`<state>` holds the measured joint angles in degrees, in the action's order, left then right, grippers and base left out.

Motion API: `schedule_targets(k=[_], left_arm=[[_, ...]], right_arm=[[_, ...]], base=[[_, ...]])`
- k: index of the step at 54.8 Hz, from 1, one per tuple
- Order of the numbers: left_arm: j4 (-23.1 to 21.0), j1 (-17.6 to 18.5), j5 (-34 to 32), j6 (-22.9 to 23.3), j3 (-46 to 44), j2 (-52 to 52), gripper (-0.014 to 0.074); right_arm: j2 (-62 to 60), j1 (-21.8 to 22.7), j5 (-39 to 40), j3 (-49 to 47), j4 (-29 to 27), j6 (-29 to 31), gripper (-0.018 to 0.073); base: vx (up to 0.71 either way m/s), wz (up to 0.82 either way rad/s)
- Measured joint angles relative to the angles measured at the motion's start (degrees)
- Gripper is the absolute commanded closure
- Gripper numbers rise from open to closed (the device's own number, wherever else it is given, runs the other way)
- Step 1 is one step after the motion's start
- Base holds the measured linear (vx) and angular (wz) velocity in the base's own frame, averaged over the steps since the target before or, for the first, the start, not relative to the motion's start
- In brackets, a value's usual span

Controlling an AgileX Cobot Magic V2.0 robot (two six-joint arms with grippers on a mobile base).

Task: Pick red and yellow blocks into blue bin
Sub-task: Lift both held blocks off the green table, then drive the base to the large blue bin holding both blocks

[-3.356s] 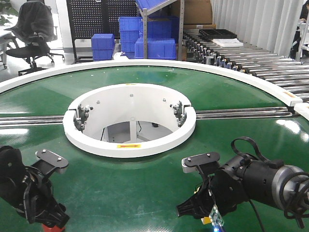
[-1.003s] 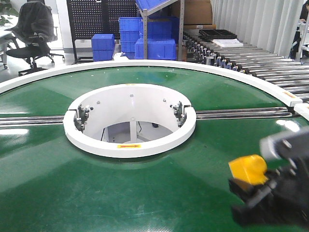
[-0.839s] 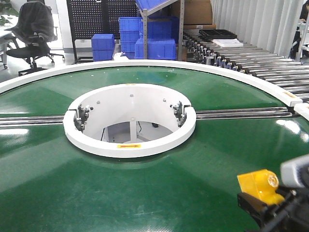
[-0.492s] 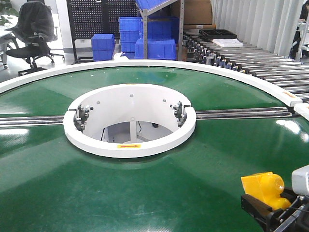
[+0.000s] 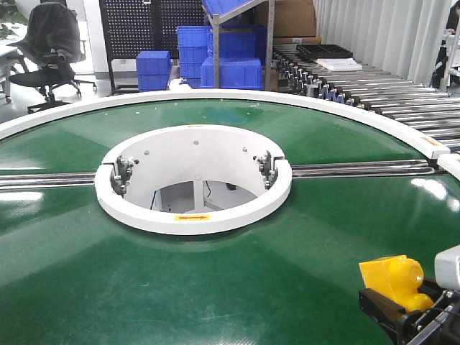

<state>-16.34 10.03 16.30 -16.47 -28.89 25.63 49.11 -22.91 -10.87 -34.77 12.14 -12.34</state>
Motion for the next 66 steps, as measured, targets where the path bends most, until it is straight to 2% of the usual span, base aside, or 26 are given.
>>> schedule_targets(k=[22,66], left_arm=[[-0.05,0.0,0.0,0.0,0.0,0.0,0.0597],[-0.05,0.0,-0.05,0.0,0.0,0.0,0.0596]], right_arm=[[0.0,0.0,-0.07,0.0,0.0,0.0,0.0568],[0.0,0.0,-0.02,0.0,0.0,0.06,0.0568]], base=[[-0.06,0.24],[-0.15,0.6]])
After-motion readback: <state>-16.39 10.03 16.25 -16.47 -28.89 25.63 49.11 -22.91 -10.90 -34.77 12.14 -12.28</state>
